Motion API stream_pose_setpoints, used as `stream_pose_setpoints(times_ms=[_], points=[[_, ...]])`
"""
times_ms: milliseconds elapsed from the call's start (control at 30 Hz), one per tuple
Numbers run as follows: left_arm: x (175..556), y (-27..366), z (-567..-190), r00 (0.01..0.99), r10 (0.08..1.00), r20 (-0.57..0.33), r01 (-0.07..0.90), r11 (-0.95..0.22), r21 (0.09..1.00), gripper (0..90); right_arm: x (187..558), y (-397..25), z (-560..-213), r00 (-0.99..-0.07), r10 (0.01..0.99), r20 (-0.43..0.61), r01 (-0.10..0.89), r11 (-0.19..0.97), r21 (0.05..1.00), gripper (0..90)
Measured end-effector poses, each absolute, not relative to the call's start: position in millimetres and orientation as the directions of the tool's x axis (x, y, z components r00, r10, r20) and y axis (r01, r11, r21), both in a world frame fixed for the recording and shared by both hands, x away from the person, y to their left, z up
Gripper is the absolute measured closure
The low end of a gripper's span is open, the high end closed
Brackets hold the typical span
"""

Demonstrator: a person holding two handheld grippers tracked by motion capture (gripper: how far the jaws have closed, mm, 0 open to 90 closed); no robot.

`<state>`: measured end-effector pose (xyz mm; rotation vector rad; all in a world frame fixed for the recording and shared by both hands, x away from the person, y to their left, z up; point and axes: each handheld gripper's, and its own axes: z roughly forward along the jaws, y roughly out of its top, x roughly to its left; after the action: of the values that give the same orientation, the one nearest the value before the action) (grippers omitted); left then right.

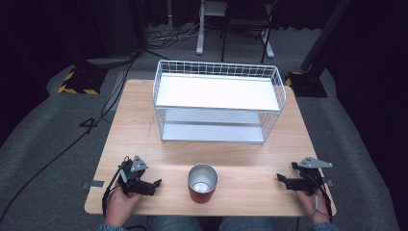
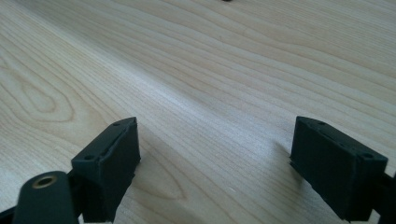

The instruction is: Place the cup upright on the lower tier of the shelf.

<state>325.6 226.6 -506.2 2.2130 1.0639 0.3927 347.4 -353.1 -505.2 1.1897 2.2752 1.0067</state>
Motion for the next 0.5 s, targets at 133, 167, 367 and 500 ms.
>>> stream_pose_setpoints(times_ms=[133, 167, 367, 500], points=[[324, 226, -506, 0.625, 0.781, 0.003, 0.579, -0.466, 0.669, 0.0, 347, -353, -505, -0.567, 0.824, -0.004, 0.551, 0.383, 0.742, 16.0], [321, 226, -505, 0.625, 0.78, 0.004, 0.562, -0.454, 0.691, 0.0, 347, -353, -505, -0.565, 0.825, -0.003, 0.553, 0.382, 0.741, 16.0], [311, 228, -498, 0.636, 0.771, -0.005, 0.511, -0.417, 0.752, 0.0, 347, -353, -505, -0.563, 0.827, -0.005, 0.553, 0.381, 0.741, 16.0], [302, 229, -496, 0.633, 0.773, -0.04, 0.499, -0.369, 0.784, 0.0, 347, -353, -505, -0.562, 0.827, -0.004, 0.554, 0.38, 0.741, 16.1]])
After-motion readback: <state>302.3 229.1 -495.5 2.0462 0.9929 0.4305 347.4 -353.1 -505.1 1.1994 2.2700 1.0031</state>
